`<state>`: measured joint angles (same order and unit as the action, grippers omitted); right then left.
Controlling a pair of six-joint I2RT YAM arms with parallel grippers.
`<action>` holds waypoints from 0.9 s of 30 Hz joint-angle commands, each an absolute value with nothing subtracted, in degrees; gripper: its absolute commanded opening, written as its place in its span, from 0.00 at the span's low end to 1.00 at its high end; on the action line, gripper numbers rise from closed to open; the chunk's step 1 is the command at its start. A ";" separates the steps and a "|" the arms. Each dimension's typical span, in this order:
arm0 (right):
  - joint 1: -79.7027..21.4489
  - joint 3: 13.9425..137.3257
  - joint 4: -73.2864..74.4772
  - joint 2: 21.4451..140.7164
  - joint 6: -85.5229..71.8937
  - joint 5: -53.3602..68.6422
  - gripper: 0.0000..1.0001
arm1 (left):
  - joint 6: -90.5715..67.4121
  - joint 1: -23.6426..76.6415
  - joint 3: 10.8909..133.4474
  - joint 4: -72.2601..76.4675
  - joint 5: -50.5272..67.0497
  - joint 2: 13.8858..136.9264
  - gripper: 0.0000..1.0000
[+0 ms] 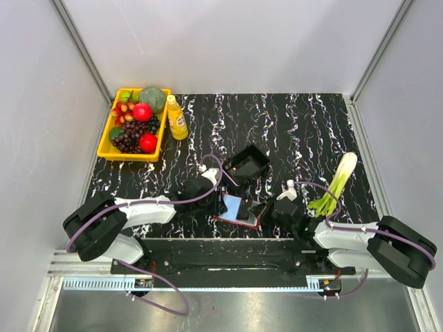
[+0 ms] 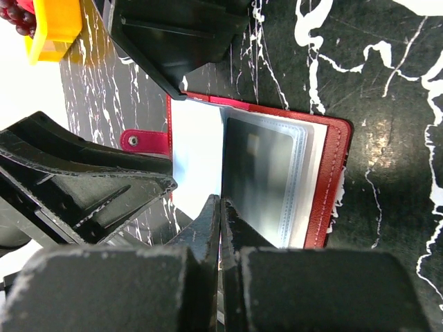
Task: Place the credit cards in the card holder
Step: Insert the credit card into the card holder.
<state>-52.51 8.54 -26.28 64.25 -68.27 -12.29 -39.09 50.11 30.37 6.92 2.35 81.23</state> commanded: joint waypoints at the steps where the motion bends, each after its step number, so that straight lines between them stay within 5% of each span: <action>1: -53.26 7.38 -32.17 65.30 -69.87 -11.78 0.00 | -39.29 49.92 31.47 8.00 1.58 81.91 0.34; 27: -53.88 6.59 -24.96 59.24 -69.61 -13.97 0.00 | -39.20 49.83 31.73 5.98 0.18 82.35 0.33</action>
<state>-53.25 7.29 -26.20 60.82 -69.52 -11.40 -39.31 49.87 30.89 6.13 1.65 81.78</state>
